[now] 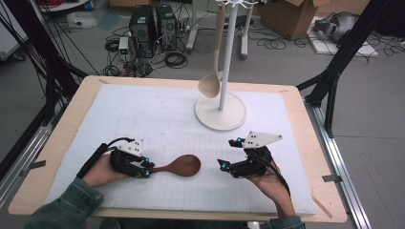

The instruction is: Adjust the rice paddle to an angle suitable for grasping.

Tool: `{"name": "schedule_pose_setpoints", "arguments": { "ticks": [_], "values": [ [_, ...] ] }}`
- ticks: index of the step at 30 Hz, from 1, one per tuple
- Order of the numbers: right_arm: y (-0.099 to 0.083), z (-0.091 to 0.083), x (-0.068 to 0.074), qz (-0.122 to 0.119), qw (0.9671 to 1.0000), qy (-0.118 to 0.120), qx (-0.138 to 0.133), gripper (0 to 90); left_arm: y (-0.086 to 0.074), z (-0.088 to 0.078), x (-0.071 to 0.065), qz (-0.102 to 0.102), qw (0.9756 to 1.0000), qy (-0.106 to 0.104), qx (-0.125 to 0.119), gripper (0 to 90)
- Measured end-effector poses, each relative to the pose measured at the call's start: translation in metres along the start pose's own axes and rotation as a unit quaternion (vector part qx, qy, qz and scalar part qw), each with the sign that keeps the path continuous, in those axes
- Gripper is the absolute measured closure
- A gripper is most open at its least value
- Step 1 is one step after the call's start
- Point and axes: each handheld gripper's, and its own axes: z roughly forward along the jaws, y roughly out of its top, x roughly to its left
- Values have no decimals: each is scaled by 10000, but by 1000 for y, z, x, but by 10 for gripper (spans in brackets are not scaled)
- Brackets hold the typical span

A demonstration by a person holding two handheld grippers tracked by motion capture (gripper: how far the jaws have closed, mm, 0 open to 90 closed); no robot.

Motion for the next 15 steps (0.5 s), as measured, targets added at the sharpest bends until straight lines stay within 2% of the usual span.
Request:
{"name": "schedule_pose_setpoints", "arguments": {
  "ticks": [2,11,15],
  "values": [
    [1,1,0,-29,10000,2,-12,210,-1,-3,0,-38,10000,-43,58,677],
    [7,5,3,-81,9999,73,62,211,-15,-13,-3,-77,9999,119,12,588],
    [10,13,5,-162,9997,146,105,211,-14,-12,-5,47,9997,245,20,622]
  ]
}}
